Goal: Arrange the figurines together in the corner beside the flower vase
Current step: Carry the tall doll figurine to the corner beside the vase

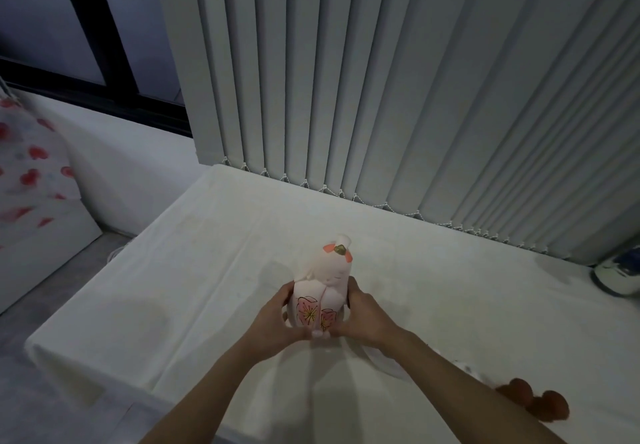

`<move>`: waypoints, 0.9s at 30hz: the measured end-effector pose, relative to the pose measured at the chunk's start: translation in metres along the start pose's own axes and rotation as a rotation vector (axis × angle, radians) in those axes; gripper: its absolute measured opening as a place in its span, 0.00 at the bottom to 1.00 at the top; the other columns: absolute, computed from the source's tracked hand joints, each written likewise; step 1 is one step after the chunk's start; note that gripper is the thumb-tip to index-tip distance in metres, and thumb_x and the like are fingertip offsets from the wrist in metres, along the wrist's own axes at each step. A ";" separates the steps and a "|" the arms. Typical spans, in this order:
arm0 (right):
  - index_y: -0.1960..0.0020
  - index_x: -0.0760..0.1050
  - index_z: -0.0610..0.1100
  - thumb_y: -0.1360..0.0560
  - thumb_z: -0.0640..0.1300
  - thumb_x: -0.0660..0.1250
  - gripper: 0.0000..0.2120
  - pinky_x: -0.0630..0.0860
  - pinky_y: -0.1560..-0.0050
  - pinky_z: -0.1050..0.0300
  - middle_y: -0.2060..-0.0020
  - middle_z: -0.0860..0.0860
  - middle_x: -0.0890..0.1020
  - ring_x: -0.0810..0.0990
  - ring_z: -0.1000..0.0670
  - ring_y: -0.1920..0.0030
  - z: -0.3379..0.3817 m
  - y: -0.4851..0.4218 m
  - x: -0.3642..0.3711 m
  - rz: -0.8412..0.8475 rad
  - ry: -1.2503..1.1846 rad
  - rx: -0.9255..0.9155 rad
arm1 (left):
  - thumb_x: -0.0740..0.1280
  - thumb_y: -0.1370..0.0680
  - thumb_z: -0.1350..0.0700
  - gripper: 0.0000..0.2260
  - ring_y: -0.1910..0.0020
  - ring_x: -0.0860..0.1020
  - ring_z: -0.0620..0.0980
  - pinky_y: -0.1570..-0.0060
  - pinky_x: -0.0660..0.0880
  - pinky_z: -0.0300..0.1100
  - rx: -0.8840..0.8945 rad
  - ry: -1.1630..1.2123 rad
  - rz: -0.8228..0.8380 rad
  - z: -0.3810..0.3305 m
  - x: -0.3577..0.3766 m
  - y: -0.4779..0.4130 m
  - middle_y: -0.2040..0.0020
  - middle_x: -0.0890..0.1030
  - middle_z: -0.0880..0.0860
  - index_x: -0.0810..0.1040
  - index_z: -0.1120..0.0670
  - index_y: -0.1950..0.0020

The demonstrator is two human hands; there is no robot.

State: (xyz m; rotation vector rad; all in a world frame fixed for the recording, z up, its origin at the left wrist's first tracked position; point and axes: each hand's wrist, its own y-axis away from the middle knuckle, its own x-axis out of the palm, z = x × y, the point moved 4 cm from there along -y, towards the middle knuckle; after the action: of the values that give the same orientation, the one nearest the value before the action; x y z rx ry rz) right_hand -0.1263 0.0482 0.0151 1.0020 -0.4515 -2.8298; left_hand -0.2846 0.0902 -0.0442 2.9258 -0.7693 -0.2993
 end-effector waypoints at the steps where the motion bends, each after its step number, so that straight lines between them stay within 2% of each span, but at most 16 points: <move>1: 0.32 0.59 0.46 0.36 0.41 0.75 0.38 0.79 0.45 0.49 0.42 0.46 0.79 0.78 0.46 0.44 0.001 0.000 0.001 -0.007 0.001 -0.003 | 0.81 0.41 0.56 0.36 0.41 0.77 0.46 0.47 0.76 0.35 0.004 -0.005 0.004 0.000 0.000 -0.001 0.42 0.78 0.47 0.67 0.41 0.39; 4: 0.33 0.60 0.44 0.37 0.41 0.75 0.37 0.79 0.49 0.50 0.44 0.45 0.79 0.79 0.46 0.46 0.003 -0.002 0.000 -0.026 0.023 -0.007 | 0.81 0.41 0.57 0.35 0.42 0.78 0.44 0.52 0.77 0.32 0.010 -0.025 0.005 0.000 -0.002 -0.002 0.43 0.79 0.45 0.69 0.38 0.41; 7: 0.35 0.62 0.43 0.38 0.41 0.76 0.36 0.77 0.55 0.55 0.45 0.45 0.79 0.79 0.46 0.48 0.001 -0.004 0.000 -0.036 0.038 -0.010 | 0.82 0.43 0.54 0.34 0.44 0.78 0.42 0.50 0.78 0.34 -0.002 -0.043 0.013 -0.002 -0.004 -0.003 0.44 0.80 0.45 0.71 0.39 0.42; 9: 0.36 0.62 0.44 0.38 0.42 0.76 0.35 0.74 0.60 0.59 0.45 0.45 0.79 0.78 0.47 0.50 0.000 -0.004 -0.002 -0.043 0.028 -0.006 | 0.82 0.44 0.53 0.34 0.45 0.79 0.40 0.54 0.78 0.32 -0.002 -0.061 0.026 -0.005 -0.005 -0.006 0.45 0.81 0.45 0.72 0.39 0.43; 12: 0.36 0.62 0.44 0.38 0.43 0.76 0.36 0.72 0.62 0.61 0.45 0.45 0.79 0.78 0.47 0.50 -0.004 -0.003 -0.012 -0.068 0.016 0.006 | 0.82 0.45 0.53 0.33 0.46 0.79 0.37 0.56 0.77 0.27 0.010 -0.092 0.050 -0.014 -0.001 -0.015 0.47 0.82 0.43 0.73 0.37 0.44; 18: 0.37 0.62 0.42 0.39 0.41 0.77 0.36 0.73 0.60 0.57 0.46 0.42 0.80 0.79 0.42 0.48 -0.021 0.000 -0.070 -0.179 0.033 0.028 | 0.81 0.45 0.52 0.33 0.46 0.79 0.36 0.56 0.78 0.29 0.077 -0.112 0.120 -0.056 0.032 -0.054 0.47 0.81 0.37 0.74 0.37 0.45; 24: 0.39 0.63 0.42 0.40 0.41 0.78 0.35 0.75 0.57 0.54 0.46 0.41 0.80 0.79 0.41 0.48 -0.063 0.020 -0.157 -0.273 0.063 0.111 | 0.82 0.45 0.55 0.34 0.47 0.79 0.34 0.57 0.78 0.28 0.156 -0.107 0.213 -0.097 0.115 -0.104 0.46 0.82 0.40 0.73 0.38 0.44; 27: 0.38 0.64 0.42 0.41 0.41 0.78 0.36 0.77 0.54 0.52 0.45 0.42 0.79 0.78 0.42 0.47 -0.092 0.035 -0.205 -0.333 0.059 0.141 | 0.82 0.43 0.57 0.36 0.46 0.79 0.36 0.54 0.79 0.32 0.188 -0.097 0.278 -0.118 0.170 -0.132 0.44 0.80 0.41 0.72 0.40 0.40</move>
State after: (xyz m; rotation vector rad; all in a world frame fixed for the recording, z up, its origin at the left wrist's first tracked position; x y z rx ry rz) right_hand 0.0913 0.0332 0.0805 1.2939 -0.5299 -3.0813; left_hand -0.0511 0.1259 0.0232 2.9367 -1.2669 -0.3619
